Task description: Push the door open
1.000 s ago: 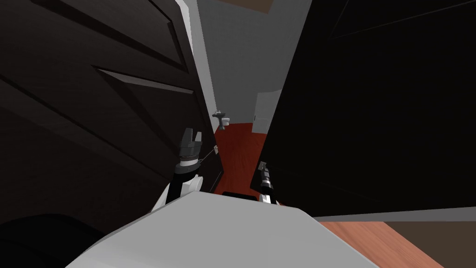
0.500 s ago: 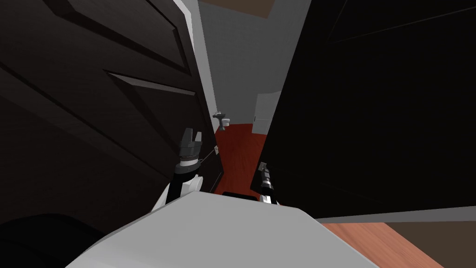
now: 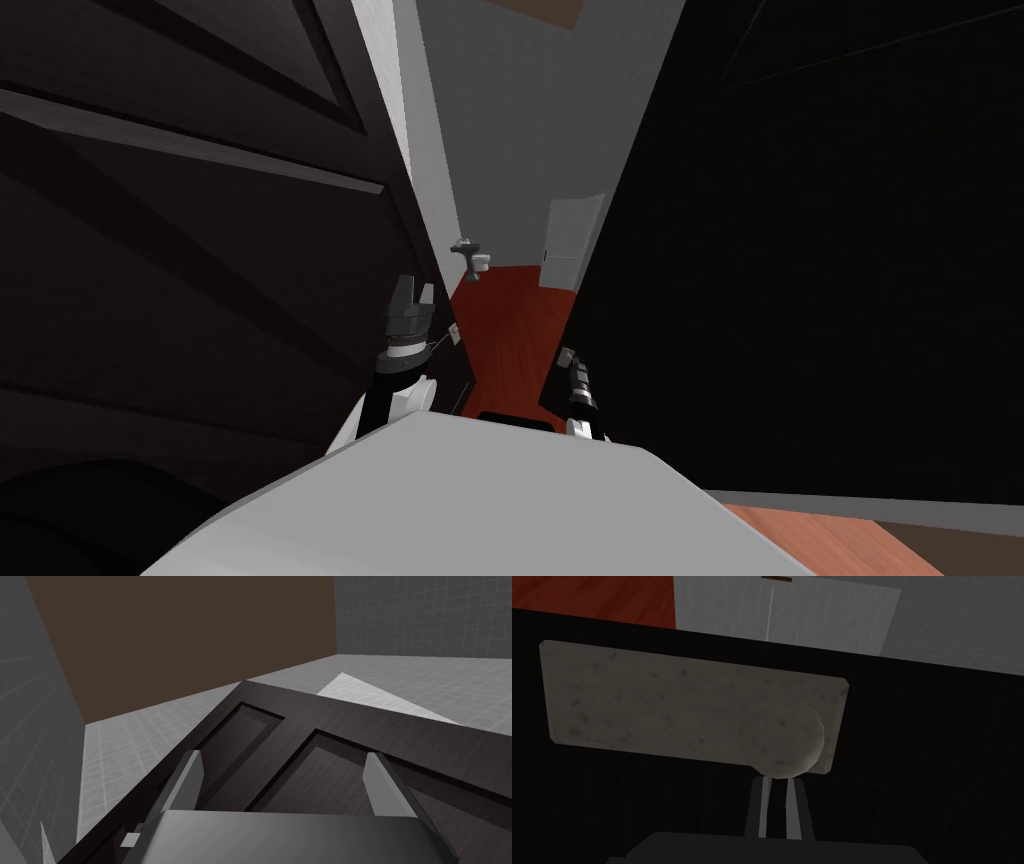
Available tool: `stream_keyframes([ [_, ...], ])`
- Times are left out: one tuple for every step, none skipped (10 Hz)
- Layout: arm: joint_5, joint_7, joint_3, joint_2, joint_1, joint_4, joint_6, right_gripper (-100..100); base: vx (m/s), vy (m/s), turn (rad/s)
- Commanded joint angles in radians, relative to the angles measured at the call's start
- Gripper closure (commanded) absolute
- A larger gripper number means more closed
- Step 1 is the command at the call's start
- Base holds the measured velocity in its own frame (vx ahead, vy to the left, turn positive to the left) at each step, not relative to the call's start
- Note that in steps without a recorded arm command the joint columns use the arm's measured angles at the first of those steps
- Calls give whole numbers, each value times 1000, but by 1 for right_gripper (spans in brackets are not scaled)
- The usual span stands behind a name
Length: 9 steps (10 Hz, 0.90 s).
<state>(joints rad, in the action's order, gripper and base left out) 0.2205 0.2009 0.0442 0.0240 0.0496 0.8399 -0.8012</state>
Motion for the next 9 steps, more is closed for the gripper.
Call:
stream_keyframes([
  [7, 6, 15, 13, 7, 28, 14, 100, 170, -33, -47],
  [34, 22, -30, 19, -19, -15, -5, -100, 12, 6, -249],
  [45, 29, -45, 22, -25, -20, -6, -100, -70, 53, -252],
  [58, 37, -62, 24, -31, -26, -7, -100, -86, 67, -187],
  [71, 46, -80, 24, -38, -32, -8, -100, -94, 53, -189],
  [85, 55, -100, 24, -46, -39, -10, -100, -86, 33, -201],
  [100, 64, -119, 22, -53, -46, -11, -100, -66, 34, -187],
  [115, 74, -140, 18, -61, -53, -12, -100, -71, 45, -222],
  [130, 83, -160, 13, -69, -60, -14, -100, -74, 45, -191],
])
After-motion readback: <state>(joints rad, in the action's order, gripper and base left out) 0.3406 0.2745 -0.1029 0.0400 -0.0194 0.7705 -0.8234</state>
